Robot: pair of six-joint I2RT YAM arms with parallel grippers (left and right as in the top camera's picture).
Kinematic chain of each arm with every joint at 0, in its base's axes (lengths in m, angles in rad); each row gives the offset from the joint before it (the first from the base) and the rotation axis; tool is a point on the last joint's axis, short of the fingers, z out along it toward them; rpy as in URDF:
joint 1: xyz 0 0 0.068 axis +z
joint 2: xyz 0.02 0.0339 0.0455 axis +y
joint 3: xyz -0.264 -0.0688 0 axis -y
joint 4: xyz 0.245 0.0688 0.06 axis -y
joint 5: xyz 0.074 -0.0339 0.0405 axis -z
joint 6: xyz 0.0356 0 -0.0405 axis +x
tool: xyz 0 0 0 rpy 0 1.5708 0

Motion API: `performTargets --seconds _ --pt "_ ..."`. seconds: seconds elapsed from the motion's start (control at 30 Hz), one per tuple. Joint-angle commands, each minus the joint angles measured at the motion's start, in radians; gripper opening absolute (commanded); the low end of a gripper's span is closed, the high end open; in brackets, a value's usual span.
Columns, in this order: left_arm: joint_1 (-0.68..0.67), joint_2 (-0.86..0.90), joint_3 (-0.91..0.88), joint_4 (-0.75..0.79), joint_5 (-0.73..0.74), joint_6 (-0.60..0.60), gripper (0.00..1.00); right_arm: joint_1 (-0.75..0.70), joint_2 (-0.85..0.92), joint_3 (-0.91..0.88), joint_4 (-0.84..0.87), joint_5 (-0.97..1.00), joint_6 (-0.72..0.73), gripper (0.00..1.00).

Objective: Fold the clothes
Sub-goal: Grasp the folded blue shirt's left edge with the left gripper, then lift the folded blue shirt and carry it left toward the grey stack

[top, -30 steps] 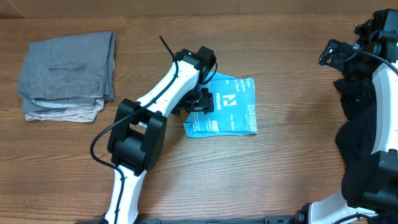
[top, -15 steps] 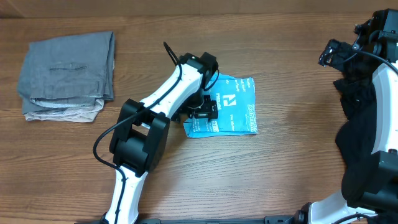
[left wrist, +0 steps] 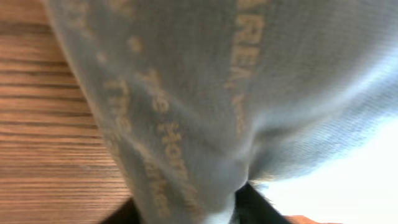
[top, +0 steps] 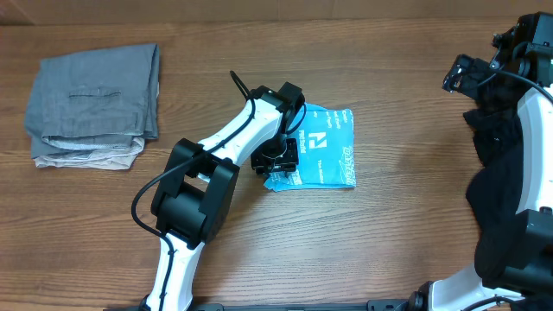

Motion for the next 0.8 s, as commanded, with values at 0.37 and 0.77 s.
performTargets --seconds 0.37,0.77 --pt "0.005 -0.024 0.089 -0.008 -0.364 0.039 0.04 -0.003 -0.006 0.003 0.005 0.006 0.004 1.00" --pt "0.055 -0.220 0.208 -0.004 -0.682 0.086 0.04 -0.003 -0.006 0.003 0.005 0.006 0.004 1.00"
